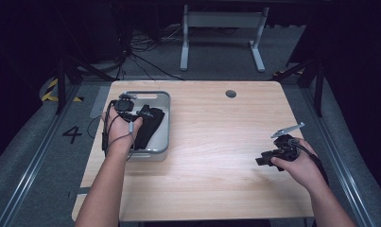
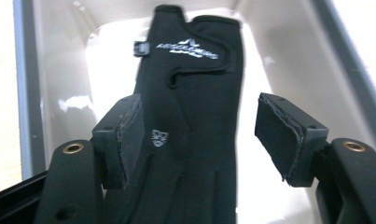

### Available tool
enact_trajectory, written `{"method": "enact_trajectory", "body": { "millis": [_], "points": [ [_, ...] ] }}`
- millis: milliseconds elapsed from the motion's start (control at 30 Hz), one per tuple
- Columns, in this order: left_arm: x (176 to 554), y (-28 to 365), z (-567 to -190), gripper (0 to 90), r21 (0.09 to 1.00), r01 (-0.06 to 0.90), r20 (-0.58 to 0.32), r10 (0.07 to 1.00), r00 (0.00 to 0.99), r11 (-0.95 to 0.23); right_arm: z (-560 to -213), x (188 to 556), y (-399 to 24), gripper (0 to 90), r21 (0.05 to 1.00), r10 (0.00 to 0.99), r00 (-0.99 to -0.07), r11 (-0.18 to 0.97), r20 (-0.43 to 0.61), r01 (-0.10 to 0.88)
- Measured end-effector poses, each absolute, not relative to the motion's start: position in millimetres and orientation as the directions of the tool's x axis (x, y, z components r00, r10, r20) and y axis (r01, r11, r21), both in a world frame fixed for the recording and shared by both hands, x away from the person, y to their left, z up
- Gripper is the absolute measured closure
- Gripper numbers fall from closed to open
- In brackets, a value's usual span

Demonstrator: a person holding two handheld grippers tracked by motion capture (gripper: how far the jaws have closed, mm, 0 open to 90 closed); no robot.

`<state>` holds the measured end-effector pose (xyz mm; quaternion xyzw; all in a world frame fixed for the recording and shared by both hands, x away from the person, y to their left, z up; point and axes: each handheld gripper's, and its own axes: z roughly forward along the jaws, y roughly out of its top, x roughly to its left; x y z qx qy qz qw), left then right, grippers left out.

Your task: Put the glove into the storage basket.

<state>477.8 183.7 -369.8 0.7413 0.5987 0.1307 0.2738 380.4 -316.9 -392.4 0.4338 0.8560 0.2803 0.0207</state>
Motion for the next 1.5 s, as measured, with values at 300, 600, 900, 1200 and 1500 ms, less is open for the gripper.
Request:
{"method": "enact_trajectory", "body": {
  "millis": [300,600,900,1200,1500],
  "points": [
    [447.7,172.3,-345.7,33.5,0.602,0.767,-0.145,0.915,0.377,-0.221,-389.9,385.4,-317.8,55.1,0.519,0.74,-0.648,0.488,0.18,0.702],
    [408.4,150.0,-327.3,33.6,0.629,0.697,-0.128,0.838,0.53,-0.344,-394.3,387.8,-319.6,53.8,0.521,0.733,-0.659,0.501,0.171,0.692],
    [368.0,134.5,-331.4,33.4,0.637,0.632,-0.123,0.751,0.648,-0.442,-401.3,387.3,-322.1,52.8,0.535,0.706,-0.689,0.523,0.164,0.663],
    [338.9,124.5,-353.7,30.7,0.64,0.597,-0.138,0.692,0.709,-0.484,-417.1,385.8,-327.0,52.0,0.536,0.698,-0.693,0.52,0.182,0.665],
    [330.4,118.6,-373.9,29.3,0.639,0.564,-0.143,0.639,0.755,-0.523,-422.0,384.3,-325.8,50.2,0.553,0.67,-0.727,0.551,0.153,0.625]
  ]
}}
